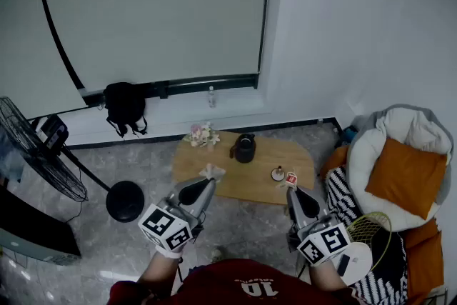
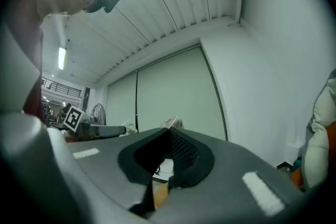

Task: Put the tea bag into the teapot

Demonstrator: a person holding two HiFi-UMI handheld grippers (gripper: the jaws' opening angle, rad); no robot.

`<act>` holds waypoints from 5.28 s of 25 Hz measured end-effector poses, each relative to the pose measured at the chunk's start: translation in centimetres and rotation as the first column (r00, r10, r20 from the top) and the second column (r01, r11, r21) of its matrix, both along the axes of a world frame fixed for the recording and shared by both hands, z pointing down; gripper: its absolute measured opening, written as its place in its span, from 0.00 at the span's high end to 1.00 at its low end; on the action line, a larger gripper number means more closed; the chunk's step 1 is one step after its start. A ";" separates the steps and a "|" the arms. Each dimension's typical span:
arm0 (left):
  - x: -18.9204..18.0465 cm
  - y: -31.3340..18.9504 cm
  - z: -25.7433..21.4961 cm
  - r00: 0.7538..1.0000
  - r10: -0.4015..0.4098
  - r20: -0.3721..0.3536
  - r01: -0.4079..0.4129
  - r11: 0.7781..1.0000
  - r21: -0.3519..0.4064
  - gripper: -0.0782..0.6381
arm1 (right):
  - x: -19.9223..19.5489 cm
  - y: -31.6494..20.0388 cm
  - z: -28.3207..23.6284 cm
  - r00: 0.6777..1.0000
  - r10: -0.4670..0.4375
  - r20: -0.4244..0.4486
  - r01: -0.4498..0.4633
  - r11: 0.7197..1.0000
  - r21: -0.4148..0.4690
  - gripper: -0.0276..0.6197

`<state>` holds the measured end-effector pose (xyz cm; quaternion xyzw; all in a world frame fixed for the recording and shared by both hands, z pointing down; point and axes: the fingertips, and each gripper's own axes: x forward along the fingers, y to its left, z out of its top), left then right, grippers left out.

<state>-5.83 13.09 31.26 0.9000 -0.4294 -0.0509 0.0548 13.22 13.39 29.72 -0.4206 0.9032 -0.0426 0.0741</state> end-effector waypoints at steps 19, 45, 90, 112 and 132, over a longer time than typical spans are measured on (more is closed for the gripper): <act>3.5 3.6 -0.4 1.000 -0.001 0.010 0.001 1.000 0.009 0.89 | 3.0 3.0 0.4 1.000 0.006 -0.002 -0.006 1.000 -0.001 0.96; 5.6 3.0 1.9 1.000 -0.007 0.019 0.007 1.000 -0.009 0.89 | 6.0 2.8 3.1 1.000 0.016 0.021 -0.015 0.998 -0.064 0.95; -5.5 -20.5 5.5 0.988 0.157 -0.007 -0.157 0.987 -0.025 0.89 | -6.6 -19.0 4.7 0.996 0.084 -0.040 -0.087 0.992 -0.087 0.95; -2.6 -30.9 8.2 0.988 0.154 0.013 -0.153 0.987 -0.058 0.89 | -6.2 -34.4 14.6 0.996 -0.022 -0.087 0.002 0.975 -0.220 0.95; -3.1 -38.7 11.9 0.999 0.023 0.043 -0.016 0.986 -0.169 0.89 | -8.4 -48.0 37.7 0.974 -0.131 -0.187 0.033 0.892 -0.451 0.95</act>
